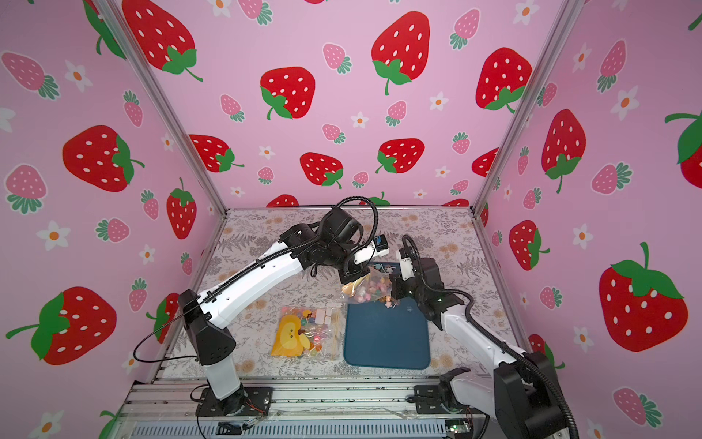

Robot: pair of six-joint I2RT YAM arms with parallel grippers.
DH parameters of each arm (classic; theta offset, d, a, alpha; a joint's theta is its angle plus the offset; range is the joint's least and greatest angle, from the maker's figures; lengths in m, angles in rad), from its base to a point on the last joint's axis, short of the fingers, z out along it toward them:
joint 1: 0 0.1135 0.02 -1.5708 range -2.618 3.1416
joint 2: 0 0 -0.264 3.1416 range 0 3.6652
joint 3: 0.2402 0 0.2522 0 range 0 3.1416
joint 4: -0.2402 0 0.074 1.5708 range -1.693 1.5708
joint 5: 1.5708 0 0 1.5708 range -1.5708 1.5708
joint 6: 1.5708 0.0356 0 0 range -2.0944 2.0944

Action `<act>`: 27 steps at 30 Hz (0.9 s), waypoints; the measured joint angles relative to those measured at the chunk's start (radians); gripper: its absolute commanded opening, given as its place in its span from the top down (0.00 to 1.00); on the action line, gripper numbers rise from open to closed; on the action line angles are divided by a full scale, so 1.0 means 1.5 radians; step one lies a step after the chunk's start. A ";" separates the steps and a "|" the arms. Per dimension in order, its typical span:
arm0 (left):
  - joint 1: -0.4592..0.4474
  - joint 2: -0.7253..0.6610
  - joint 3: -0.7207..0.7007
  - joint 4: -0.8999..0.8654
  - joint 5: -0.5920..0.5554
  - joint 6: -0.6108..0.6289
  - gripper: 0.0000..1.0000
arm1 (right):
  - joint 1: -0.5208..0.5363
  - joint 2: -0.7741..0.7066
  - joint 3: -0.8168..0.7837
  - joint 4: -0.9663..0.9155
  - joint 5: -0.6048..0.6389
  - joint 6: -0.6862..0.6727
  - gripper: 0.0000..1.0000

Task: Pour candies out of the ziploc bag
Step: 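Pour the candies out of the ziploc bag onto the tray.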

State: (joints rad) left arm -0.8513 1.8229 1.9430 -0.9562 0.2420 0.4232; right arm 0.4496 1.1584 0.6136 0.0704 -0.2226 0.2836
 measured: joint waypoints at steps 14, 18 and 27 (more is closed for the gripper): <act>-0.008 -0.009 -0.011 -0.003 0.003 -0.009 1.00 | 0.000 -0.024 -0.023 -0.009 -0.014 0.000 1.00; -0.008 -0.009 -0.011 -0.004 0.008 -0.019 1.00 | 0.001 -0.023 -0.028 0.000 -0.017 -0.001 1.00; -0.008 -0.001 0.015 -0.019 0.038 -0.042 1.00 | 0.003 0.001 -0.028 0.041 -0.028 -0.011 1.00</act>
State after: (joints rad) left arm -0.8639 1.8210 1.9652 -0.9844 0.2993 0.3595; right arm 0.4538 1.1603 0.5713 0.1318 -0.2642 0.2668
